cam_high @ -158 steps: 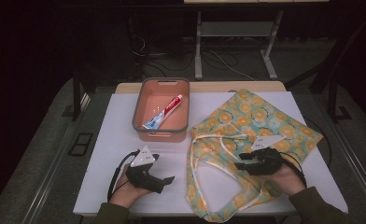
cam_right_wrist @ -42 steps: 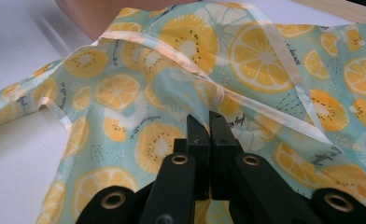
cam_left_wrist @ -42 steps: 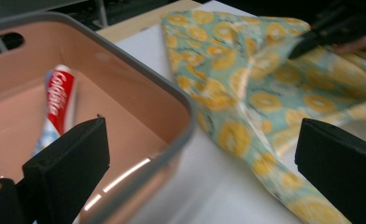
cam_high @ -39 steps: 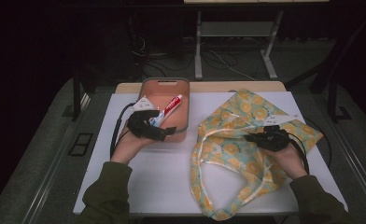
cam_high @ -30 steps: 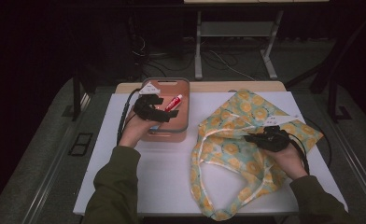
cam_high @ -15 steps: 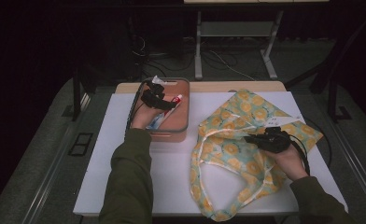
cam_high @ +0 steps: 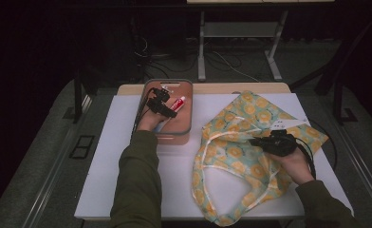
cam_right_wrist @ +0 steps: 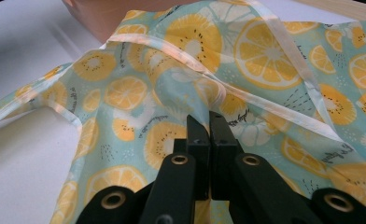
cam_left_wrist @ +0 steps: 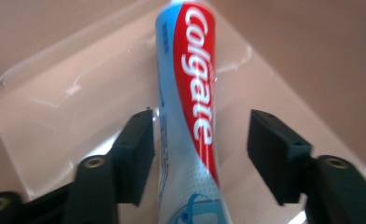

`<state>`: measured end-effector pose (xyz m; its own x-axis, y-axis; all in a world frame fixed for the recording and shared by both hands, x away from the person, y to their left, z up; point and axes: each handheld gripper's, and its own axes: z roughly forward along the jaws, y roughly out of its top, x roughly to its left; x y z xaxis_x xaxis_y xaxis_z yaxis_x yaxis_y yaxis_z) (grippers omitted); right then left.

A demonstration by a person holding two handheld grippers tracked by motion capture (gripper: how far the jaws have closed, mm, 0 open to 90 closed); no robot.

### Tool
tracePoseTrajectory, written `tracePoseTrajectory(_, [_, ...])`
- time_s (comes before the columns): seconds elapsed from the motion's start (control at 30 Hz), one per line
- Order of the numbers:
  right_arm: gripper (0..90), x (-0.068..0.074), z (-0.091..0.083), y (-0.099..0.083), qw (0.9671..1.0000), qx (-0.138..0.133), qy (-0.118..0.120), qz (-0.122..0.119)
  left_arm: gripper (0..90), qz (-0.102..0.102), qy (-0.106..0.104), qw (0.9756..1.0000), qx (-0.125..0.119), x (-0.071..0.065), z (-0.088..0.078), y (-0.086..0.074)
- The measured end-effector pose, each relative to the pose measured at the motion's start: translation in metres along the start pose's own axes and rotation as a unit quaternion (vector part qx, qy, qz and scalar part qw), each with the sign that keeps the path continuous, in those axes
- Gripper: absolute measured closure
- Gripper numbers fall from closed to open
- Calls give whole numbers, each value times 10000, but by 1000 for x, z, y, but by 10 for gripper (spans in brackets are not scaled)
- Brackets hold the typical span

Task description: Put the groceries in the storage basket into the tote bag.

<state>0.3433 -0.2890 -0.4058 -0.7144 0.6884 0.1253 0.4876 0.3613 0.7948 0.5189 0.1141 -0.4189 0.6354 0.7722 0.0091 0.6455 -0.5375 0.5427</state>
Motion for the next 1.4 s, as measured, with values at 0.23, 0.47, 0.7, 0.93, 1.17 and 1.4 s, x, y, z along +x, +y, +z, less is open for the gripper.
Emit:
tracePoseTrajectory(0.23, [890, -1, -1, -1, 10000, -6, -15, 1, 608, -90, 230, 9994, 232, -2, 3, 0])
tracePoseTrajectory(0.47, [890, 0, 0, 0, 10000, -3, -28, -10, 739, -169, 303, 9993, 155, -3, -5, 3])
tracePoseTrajectory(0.7, [890, 0, 0, 0, 10000, -2, -25, -2, 746, -255, 73, 9993, -277, -2, -22, 7])
tracePoseTrajectory(0.93, [891, 0, 1, 0, 10000, 10, -50, -45, 747, 110, -110, 9976, -678, -17, -57, 13])
tracePoseTrajectory(1.17, [891, 0, 4, 1, 9999, 66, -95, -107, 751, 517, -446, 9937, -888, -45, -100, 9])
tracePoseTrajectory(1.4, [892, 1, 4, 2, 9998, 63, -144, -120, 754, 870, -832, 9874, -1029, -78, -120, -6])
